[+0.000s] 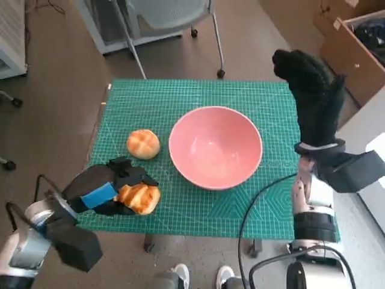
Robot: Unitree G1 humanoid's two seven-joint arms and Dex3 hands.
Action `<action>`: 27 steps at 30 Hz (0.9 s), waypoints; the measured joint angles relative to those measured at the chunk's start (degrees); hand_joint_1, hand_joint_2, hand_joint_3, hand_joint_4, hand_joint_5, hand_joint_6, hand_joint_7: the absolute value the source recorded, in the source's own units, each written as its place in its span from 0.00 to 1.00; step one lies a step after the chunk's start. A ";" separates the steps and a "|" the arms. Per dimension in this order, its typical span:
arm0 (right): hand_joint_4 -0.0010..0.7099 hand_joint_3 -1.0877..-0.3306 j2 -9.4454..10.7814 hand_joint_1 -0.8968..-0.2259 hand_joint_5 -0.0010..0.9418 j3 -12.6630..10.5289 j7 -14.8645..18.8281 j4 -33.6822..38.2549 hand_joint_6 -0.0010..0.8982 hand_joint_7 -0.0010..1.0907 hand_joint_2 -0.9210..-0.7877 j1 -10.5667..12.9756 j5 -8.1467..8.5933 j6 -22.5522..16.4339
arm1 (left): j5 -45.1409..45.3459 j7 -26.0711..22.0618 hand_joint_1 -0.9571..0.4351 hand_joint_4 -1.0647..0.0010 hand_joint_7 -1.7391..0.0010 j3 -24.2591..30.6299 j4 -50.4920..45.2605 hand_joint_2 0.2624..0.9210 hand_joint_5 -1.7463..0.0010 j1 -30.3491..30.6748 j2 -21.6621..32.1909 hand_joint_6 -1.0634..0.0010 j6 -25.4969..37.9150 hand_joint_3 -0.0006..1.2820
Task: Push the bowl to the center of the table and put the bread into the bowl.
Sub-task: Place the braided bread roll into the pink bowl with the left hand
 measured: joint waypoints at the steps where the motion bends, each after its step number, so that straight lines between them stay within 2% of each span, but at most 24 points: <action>1: 0.26 0.47 0.01 0.37 0.00 0.02 0.00 0.00 0.13 0.32 0.00 0.00 -0.01 0.00 | -0.59 -0.19 0.69 0.37 0.44 0.45 -0.55 0.98 0.32 -1.26 -0.07 0.26 0.52 0.02; 7: 0.26 0.47 -0.07 0.37 0.00 -0.02 0.01 0.56 0.13 0.32 0.00 0.00 0.00 -0.06 | -2.33 0.16 0.69 0.36 0.44 2.08 -0.78 0.98 0.33 -10.26 -1.79 0.25 1.56 0.01; 17: 0.26 0.47 -0.21 0.38 0.00 0.00 0.21 0.88 0.13 0.33 0.00 -0.05 0.03 -0.11 | 1.12 3.51 0.69 0.36 0.43 -2.61 2.93 0.98 0.34 -26.89 -12.20 0.24 3.27 0.01; 27: 0.26 0.45 -0.50 0.40 0.00 -0.23 0.25 0.07 0.12 0.33 0.00 0.19 0.04 -0.12 | 5.17 4.26 0.69 0.45 0.35 -9.38 17.95 1.00 0.29 -35.70 -19.96 0.35 1.20 0.07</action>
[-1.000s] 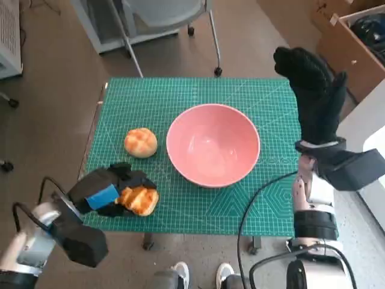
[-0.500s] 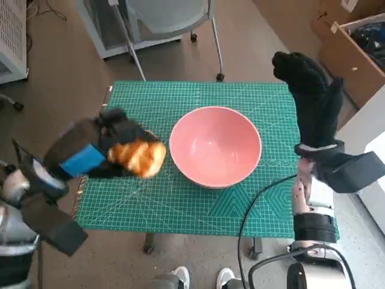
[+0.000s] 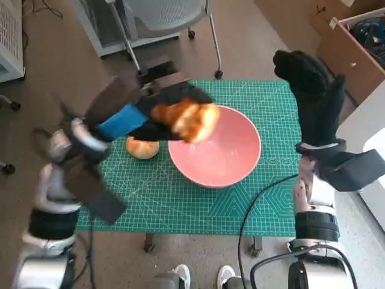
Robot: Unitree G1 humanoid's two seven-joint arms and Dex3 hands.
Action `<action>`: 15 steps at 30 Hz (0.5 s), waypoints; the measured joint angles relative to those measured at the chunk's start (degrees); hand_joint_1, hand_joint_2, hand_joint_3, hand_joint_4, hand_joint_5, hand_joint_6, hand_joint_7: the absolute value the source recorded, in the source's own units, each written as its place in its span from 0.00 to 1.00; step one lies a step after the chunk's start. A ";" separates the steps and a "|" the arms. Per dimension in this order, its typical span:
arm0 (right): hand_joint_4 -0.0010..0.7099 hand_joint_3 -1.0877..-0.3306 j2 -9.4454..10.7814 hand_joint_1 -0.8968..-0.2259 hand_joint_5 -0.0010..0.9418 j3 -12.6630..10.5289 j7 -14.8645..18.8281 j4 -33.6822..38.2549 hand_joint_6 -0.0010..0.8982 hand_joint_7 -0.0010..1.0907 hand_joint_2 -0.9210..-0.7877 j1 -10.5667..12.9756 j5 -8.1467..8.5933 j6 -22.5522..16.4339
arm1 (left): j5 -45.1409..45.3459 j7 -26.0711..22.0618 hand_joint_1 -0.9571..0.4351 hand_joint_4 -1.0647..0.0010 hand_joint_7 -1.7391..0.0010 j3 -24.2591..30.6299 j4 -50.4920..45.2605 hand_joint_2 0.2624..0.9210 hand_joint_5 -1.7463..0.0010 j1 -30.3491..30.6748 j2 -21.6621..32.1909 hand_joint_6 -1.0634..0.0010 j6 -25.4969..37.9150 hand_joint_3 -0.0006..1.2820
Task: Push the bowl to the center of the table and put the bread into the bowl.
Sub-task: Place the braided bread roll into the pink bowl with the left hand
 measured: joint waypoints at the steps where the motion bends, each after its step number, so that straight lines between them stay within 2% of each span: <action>1: 0.26 0.45 -0.06 0.40 0.00 -0.05 0.00 -0.19 0.12 0.34 0.00 0.13 0.01 0.00 | 0.67 0.02 0.69 0.46 0.34 -0.71 2.02 1.00 0.28 -0.78 -0.55 0.36 -0.16 0.07; 9: 0.25 0.44 -0.18 0.40 0.00 -0.14 -0.11 -2.11 0.10 0.34 0.00 1.73 -0.01 0.00 | 3.80 0.13 0.69 0.51 0.31 -5.07 14.04 1.00 0.26 -4.43 -4.96 0.39 -1.65 0.10; 12: 0.24 0.43 -0.25 0.40 0.00 -0.26 -0.56 -2.79 0.09 0.34 0.00 2.38 -0.02 -0.01 | 4.01 -0.02 0.69 0.53 0.29 -6.19 17.55 1.00 0.24 -5.40 -6.14 0.44 -2.23 0.13; 13: 0.24 0.43 -0.25 0.40 0.00 -0.27 -0.67 -3.00 0.09 0.34 0.00 2.51 -0.03 -0.01 | 4.01 -0.10 0.60 0.61 0.23 -6.39 18.30 1.00 0.37 -5.59 -6.46 0.50 -2.26 0.17; 14: 0.24 0.43 -0.27 0.40 0.00 -0.29 -0.92 -3.38 0.09 0.34 0.00 2.75 -0.06 -0.01 | 4.02 -0.40 0.54 0.63 0.20 -6.77 19.56 1.00 0.48 -5.90 -6.84 0.54 -2.35 0.20; 15: 0.24 0.43 -0.27 0.40 0.00 -0.30 -1.07 -3.58 0.08 0.35 0.00 2.88 -0.06 -0.02 | 4.07 -0.68 0.55 0.68 0.27 -7.15 20.27 0.97 0.55 -6.05 -6.96 0.62 -2.36 0.18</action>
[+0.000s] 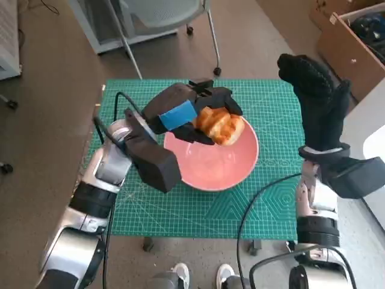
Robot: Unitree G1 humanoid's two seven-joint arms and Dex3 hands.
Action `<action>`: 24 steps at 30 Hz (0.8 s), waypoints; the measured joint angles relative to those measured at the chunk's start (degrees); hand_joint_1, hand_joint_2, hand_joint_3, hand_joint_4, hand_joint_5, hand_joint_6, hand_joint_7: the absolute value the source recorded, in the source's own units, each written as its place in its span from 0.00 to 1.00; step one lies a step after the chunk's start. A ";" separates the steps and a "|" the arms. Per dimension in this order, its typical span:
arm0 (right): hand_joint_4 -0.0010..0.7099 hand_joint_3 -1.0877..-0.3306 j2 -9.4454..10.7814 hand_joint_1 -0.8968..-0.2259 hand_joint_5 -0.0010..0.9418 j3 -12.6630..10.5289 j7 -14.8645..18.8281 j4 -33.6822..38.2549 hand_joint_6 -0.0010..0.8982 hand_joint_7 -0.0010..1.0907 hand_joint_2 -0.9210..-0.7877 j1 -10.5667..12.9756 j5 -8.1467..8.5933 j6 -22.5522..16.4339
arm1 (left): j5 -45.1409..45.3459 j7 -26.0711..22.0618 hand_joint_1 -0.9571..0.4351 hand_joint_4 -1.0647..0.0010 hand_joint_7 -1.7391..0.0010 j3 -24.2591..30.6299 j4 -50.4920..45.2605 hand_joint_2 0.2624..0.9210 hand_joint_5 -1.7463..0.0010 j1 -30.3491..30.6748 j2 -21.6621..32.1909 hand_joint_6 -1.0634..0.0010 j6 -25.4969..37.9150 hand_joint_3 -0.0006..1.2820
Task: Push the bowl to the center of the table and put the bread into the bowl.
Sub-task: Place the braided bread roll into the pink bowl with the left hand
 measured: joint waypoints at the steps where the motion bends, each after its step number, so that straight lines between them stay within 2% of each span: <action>1: 0.24 0.43 -0.02 0.40 0.00 -0.02 -0.12 -0.18 0.08 0.35 0.00 0.18 0.00 0.00 | 0.06 -0.39 0.55 0.78 0.44 -0.34 0.62 0.93 0.70 -0.13 -0.07 0.74 -0.01 0.14; 2: 0.24 0.43 -0.05 0.40 0.00 -0.07 -0.27 -0.42 0.08 0.35 0.00 0.39 -0.01 0.00 | 0.19 -1.01 0.54 0.83 0.58 -0.79 1.31 0.93 0.80 -0.27 -0.06 0.80 0.05 0.10; 4: 0.25 0.43 -0.14 0.40 0.00 -0.17 -0.62 -0.84 0.08 0.35 0.00 0.82 0.00 -0.01 | 0.98 -2.66 0.51 0.91 0.71 -1.52 2.05 0.91 0.90 -0.33 0.05 0.87 0.90 0.06; 7: 0.25 0.42 -0.32 0.40 0.00 -0.37 -1.09 -1.26 0.08 0.36 0.00 1.32 -0.02 -0.01 | 1.75 -5.17 0.45 0.97 0.81 -2.37 2.30 0.90 0.97 -0.32 0.37 0.93 3.20 0.03; 14: 0.26 0.42 -0.53 0.40 0.01 -0.57 -2.02 -2.00 0.07 0.36 0.00 1.63 -0.09 -0.01 | 3.48 -7.76 0.35 1.00 0.86 -2.94 1.52 0.91 1.00 -0.32 1.67 0.96 7.53 0.01; 24: 0.26 0.42 -0.39 0.39 0.01 -0.04 -2.96 -2.04 0.06 0.38 0.00 1.63 -0.92 0.03 | 4.23 -5.92 0.28 1.00 0.86 -2.85 0.91 0.94 1.00 0.21 3.09 0.97 6.04 0.01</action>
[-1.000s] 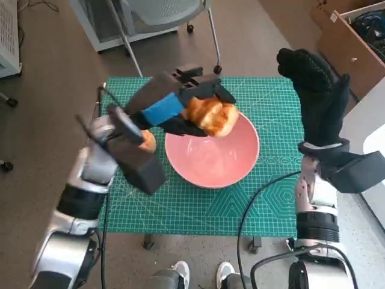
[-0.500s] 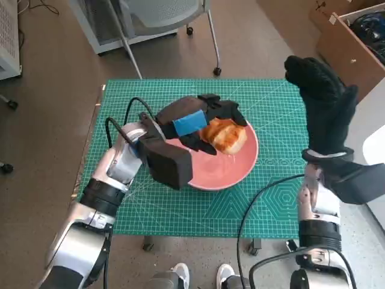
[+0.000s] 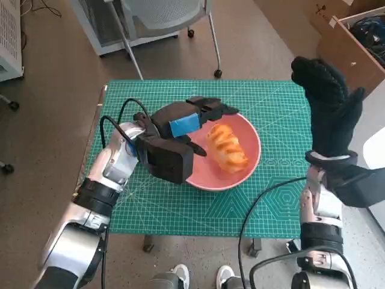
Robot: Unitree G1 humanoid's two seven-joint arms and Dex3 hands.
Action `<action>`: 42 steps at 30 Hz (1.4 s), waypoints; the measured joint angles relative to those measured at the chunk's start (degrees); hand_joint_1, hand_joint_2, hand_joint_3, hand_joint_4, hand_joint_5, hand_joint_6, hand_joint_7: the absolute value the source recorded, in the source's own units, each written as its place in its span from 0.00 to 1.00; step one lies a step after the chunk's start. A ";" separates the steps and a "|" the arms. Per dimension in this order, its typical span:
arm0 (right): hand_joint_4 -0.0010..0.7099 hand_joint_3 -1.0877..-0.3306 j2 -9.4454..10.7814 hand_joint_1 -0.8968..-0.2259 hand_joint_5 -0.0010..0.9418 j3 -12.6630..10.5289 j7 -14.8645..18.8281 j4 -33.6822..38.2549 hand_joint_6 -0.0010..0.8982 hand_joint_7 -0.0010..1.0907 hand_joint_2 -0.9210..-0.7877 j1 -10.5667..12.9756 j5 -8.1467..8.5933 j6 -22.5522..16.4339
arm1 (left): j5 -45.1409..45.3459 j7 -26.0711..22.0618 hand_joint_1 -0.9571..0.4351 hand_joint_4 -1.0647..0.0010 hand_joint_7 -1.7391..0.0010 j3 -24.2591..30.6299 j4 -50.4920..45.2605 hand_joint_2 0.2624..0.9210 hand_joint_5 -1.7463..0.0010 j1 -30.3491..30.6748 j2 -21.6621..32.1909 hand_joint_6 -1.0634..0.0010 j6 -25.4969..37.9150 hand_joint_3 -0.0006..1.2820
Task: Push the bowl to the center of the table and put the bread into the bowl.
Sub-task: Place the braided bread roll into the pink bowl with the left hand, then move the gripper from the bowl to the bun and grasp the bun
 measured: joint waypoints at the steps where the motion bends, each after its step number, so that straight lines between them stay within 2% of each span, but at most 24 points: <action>1: 0.26 0.42 0.04 0.39 0.01 0.09 0.00 0.00 0.06 0.38 0.00 0.00 -0.08 0.02 | -0.01 0.10 0.27 1.00 0.86 0.05 -0.19 0.94 1.00 0.16 0.13 0.97 -0.24 0.01; 9: 0.25 0.42 0.57 0.39 0.00 0.45 -0.04 0.11 0.06 0.39 0.00 -0.05 -0.55 0.12 | -0.76 0.28 0.21 1.00 0.85 1.77 -3.94 0.98 1.00 2.27 2.63 0.98 -2.38 0.02; 18: 0.25 0.43 0.86 0.40 0.00 0.47 0.06 0.54 0.06 0.40 0.00 -0.16 -0.48 0.24 | -5.54 -0.20 0.19 1.00 0.85 8.14 -9.31 0.99 1.00 4.45 9.25 0.95 -6.62 0.02; 24: 0.25 0.43 0.85 0.40 0.00 0.41 0.64 1.33 0.05 0.40 0.00 -0.35 -0.29 0.26 | -6.76 0.58 0.23 0.99 0.84 12.70 -11.01 0.96 1.00 5.27 13.80 0.92 -7.19 0.01; 29: 0.25 0.43 0.81 0.40 0.00 0.30 0.82 2.35 0.05 0.41 0.00 -0.62 -0.29 0.21 | -7.73 0.89 0.31 0.97 0.83 15.44 -12.91 0.93 0.99 7.14 15.80 0.92 -5.25 0.00; 42: 0.25 0.43 0.87 0.38 0.00 0.37 1.98 3.97 0.04 0.41 0.00 -2.40 -0.29 0.06 | -7.15 -0.97 0.36 0.96 0.82 15.19 -12.83 0.83 0.99 11.10 17.46 0.92 -3.23 0.00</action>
